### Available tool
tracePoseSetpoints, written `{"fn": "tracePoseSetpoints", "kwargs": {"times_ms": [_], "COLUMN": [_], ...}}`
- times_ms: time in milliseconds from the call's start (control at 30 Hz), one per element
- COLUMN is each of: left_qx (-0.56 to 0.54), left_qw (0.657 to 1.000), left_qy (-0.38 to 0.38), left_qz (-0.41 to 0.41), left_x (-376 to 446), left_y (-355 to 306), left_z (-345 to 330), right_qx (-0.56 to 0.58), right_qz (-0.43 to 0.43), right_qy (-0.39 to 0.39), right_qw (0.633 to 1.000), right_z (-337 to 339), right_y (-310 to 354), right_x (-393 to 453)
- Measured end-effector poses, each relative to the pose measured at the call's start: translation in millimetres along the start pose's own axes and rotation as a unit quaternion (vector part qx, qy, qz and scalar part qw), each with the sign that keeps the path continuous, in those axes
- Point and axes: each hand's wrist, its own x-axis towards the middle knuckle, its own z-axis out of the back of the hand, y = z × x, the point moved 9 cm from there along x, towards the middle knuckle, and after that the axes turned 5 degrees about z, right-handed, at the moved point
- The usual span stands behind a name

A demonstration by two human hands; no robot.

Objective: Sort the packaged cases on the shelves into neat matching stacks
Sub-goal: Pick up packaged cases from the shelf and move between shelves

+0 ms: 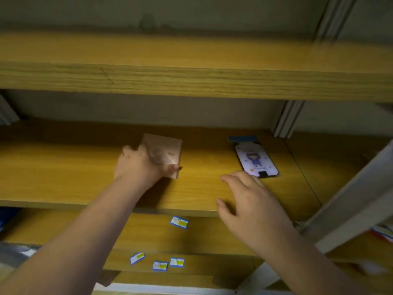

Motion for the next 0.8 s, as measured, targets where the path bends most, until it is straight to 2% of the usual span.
{"fn": "tracePoseSetpoints", "kwargs": {"times_ms": [133,200,300,400,500,633,700,800], "left_qx": [-0.16,-0.256,-0.413,-0.51,-0.566,-0.591,-0.603,-0.617], "left_qw": [0.987,0.967,0.91,0.852,0.807,0.781,0.77,0.759], "left_qy": [-0.012,0.001,0.044,0.118,0.168,0.201,0.211,0.21], "left_qz": [-0.019,-0.015,0.012,0.009,0.015,-0.002,-0.005,-0.013], "left_x": [8,10,3,-9,-26,-49,-57,-64], "left_y": [5,8,15,11,5,2,2,4], "left_z": [6,2,-8,-19,-23,-28,-28,-24], "right_qx": [-0.027,-0.034,-0.044,-0.067,-0.091,-0.082,-0.122,-0.126], "right_qz": [-0.025,-0.049,-0.104,-0.185,-0.263,-0.34,-0.338,-0.321], "right_qy": [0.002,-0.001,-0.018,0.004,0.019,0.083,0.108,0.079], "right_qw": [0.999,0.998,0.993,0.98,0.96,0.933,0.927,0.935], "right_z": [1,4,10,7,3,-14,-19,-15], "right_y": [-9,-20,-44,-75,-102,-121,-119,-113], "right_x": [-2,-4,-7,0,14,29,34,37]}}
